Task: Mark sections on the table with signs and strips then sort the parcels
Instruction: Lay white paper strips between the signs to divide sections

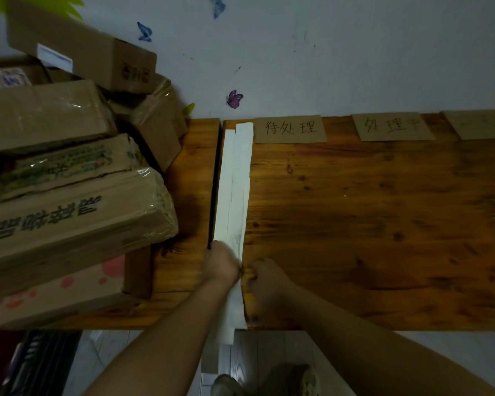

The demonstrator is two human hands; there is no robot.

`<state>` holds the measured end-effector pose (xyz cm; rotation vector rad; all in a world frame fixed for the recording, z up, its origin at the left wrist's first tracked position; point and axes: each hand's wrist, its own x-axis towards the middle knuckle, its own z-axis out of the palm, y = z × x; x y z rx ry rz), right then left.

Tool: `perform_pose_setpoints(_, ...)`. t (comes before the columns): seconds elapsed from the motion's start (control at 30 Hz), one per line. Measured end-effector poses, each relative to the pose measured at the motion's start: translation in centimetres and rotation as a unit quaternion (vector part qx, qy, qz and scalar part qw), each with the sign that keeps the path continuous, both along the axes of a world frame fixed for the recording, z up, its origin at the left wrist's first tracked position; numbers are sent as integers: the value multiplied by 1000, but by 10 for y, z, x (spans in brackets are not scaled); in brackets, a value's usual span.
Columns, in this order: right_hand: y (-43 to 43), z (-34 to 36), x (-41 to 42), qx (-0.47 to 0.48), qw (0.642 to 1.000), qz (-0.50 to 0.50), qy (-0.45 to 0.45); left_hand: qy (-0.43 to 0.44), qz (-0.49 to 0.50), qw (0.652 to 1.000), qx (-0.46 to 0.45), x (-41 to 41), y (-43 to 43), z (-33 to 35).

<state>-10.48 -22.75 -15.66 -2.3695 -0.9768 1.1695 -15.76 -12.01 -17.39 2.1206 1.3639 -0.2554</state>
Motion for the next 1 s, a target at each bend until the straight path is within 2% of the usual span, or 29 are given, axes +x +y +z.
perform_pose_setpoints(0.17,-6,2,6,20,999,1,36,-3,-5,1000,-24,2,-4,3)
perform_pose_setpoints(0.3,-6,1,6,67,994,-60,61,-53,60,990,-116,0,-2,14)
perform_pose_setpoints(0.4,-6,11,7,94,987,-94,94,-152,111,953,-236,-4,-1,35)
perform_pose_setpoints(0.5,-1,27,10,102,982,-129,94,-202,119,926,-295,-4,4,56)
perform_pose_setpoints(0.7,-15,66,17,71,982,-154,79,-302,150,867,-365,16,14,96)
perform_pose_setpoints(0.87,-37,100,27,125,963,-233,45,-313,82,863,-389,47,-8,125)
perform_pose_setpoints(1.0,-76,111,42,54,980,-184,57,-365,97,835,-401,79,-22,145)
